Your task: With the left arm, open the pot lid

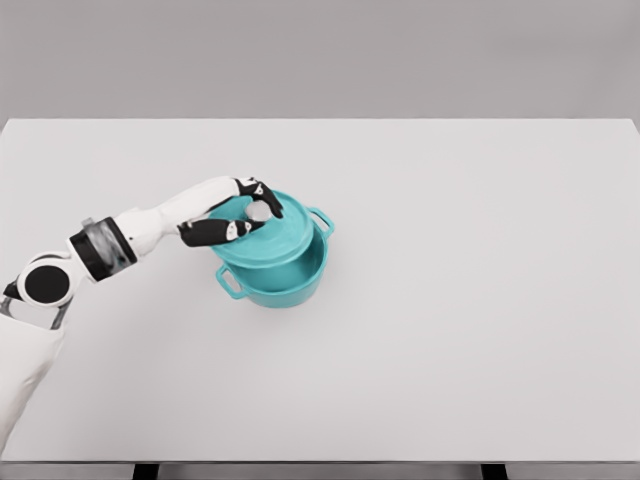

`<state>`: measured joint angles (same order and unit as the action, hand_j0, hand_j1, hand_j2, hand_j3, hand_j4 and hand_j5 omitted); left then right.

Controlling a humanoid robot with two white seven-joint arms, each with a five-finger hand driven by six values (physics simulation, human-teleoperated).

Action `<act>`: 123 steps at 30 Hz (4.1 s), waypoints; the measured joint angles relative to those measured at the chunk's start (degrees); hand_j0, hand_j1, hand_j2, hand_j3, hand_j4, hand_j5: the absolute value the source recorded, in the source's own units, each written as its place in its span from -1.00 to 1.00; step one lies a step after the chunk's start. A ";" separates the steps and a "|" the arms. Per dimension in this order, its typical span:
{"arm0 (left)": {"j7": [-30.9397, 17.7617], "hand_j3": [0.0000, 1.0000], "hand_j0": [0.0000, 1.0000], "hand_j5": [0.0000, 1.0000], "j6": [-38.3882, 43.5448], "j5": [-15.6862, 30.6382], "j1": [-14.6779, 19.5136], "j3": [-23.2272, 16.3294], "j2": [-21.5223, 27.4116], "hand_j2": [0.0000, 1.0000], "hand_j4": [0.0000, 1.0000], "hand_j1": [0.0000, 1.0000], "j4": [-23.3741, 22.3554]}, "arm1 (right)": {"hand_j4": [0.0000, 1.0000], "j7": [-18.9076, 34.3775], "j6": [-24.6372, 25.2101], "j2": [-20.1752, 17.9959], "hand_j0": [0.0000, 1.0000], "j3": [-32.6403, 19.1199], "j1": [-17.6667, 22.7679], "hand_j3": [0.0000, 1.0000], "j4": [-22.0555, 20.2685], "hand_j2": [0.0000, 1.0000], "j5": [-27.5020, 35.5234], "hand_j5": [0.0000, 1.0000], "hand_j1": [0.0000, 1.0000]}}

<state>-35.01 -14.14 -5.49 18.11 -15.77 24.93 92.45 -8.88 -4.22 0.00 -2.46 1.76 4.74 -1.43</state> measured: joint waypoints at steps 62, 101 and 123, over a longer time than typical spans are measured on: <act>0.02 0.16 0.16 0.16 0.22 -0.35 -1.76 14.35 4.54 0.16 0.16 0.16 -11.10 | 1.00 0.00 0.00 0.00 1.00 0.00 0.00 1.00 0.00 1.00 0.00 1.00 1.00; -0.01 1.00 1.00 1.00 0.03 -0.33 -1.85 14.44 4.56 1.00 1.00 1.00 -10.48 | 1.00 0.00 0.00 0.00 1.00 0.00 0.00 1.00 0.00 1.00 0.00 1.00 1.00; -0.01 1.00 1.00 1.00 -1.42 -0.23 -3.87 17.77 4.49 1.00 1.00 1.00 -9.12 | 1.00 0.00 0.00 0.00 1.00 0.00 0.00 1.00 0.00 1.00 0.00 1.00 1.00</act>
<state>-35.02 -15.56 -5.72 14.24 2.00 29.42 83.32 -8.88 -4.22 0.00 -2.46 1.76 4.74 -1.43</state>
